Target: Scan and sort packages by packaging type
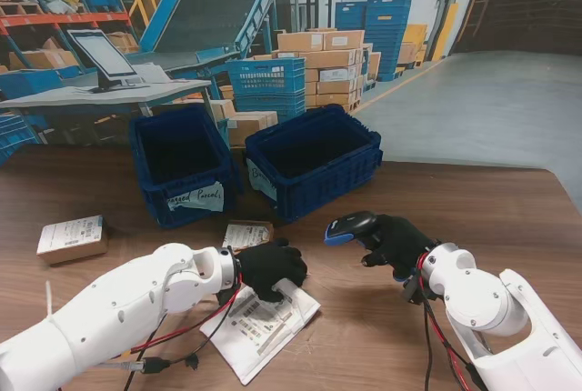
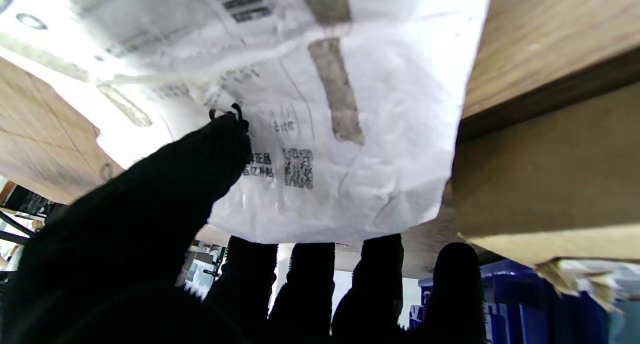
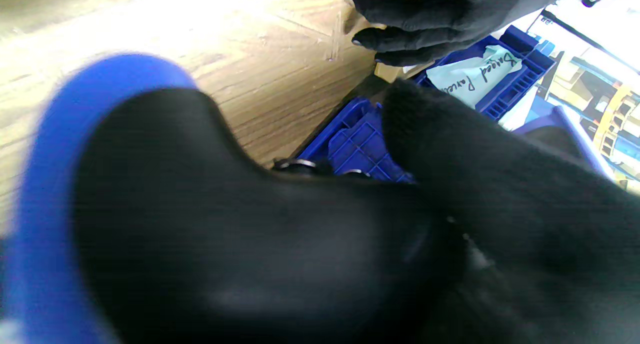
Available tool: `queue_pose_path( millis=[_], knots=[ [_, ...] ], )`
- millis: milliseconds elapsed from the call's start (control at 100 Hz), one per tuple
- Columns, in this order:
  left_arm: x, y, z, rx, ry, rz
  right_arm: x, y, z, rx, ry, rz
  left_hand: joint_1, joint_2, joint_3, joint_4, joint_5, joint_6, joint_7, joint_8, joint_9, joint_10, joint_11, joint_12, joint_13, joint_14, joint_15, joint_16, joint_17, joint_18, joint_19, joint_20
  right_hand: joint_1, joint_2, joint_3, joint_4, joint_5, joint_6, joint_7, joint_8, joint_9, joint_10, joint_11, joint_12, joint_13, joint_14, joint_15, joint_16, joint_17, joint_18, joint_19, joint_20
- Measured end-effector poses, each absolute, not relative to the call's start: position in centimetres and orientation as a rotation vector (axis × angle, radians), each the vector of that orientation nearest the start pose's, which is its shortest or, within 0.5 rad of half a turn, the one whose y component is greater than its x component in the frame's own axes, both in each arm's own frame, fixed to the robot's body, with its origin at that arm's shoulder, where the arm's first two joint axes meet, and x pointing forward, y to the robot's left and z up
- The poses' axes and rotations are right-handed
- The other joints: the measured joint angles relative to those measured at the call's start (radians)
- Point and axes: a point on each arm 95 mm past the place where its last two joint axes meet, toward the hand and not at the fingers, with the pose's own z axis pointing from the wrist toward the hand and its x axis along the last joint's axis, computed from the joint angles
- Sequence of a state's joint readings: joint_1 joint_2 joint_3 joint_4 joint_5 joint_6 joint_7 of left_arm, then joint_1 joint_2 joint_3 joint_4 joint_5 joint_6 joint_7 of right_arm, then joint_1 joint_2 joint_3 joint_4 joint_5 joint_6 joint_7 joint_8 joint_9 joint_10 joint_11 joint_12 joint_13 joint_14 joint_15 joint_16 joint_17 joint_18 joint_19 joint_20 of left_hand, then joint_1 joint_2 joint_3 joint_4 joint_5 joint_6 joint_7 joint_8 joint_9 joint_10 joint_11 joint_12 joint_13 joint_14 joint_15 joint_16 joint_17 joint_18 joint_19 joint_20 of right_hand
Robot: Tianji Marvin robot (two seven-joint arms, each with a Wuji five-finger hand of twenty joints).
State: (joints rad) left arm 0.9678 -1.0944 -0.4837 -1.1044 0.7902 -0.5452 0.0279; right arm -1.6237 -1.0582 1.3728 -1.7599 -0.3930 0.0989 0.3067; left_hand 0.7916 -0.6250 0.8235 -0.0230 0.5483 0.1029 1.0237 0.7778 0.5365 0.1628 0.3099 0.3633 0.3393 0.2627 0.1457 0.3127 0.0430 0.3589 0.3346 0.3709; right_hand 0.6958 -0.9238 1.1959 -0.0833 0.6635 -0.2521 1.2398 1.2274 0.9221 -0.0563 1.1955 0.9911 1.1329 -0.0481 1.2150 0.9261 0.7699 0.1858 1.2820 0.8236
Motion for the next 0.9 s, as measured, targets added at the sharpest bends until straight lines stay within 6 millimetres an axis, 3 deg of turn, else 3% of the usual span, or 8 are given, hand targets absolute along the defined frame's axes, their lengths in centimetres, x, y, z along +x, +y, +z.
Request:
queue_pose_path(
  millis=[490,900],
  knots=[
    [42.8,-10.3,-33.6,-0.835,2.24,-1.785,38.9,-2.6,-30.0,-2.244,-1.59,-1.997,0.027,-0.024,0.034,0.0,0.018,-0.023,0.021,0.052,0.022,-0.009,0.023,0.009,0.025,-0.001,0.007,0.0,0.011,-0.003,0.036,0.0,0.001,0.0,0.0,0.0,0.0,0.0,0.0,0.0,0.0,0.0,0.0,0.0,0.0,0.0,0.0,0.0,0.0,0.0,0.0,0.0],
    [42.8,-8.7,-29.4,-0.985,2.11,-1.872,38.7,-2.4,-30.2,-2.246,-1.583,-1.999,0.027,-0.051,0.089,0.0,0.04,-0.048,0.022,0.091,0.041,-0.018,0.023,0.009,0.025,-0.004,0.007,0.0,0.012,-0.008,0.063,0.0,0.001,0.0,0.0,0.0,0.0,0.0,0.0,0.0,0.0,0.0,0.0,0.0,0.0,0.0,-0.001,0.0,0.0,0.0,0.0,0.0]
  ],
)
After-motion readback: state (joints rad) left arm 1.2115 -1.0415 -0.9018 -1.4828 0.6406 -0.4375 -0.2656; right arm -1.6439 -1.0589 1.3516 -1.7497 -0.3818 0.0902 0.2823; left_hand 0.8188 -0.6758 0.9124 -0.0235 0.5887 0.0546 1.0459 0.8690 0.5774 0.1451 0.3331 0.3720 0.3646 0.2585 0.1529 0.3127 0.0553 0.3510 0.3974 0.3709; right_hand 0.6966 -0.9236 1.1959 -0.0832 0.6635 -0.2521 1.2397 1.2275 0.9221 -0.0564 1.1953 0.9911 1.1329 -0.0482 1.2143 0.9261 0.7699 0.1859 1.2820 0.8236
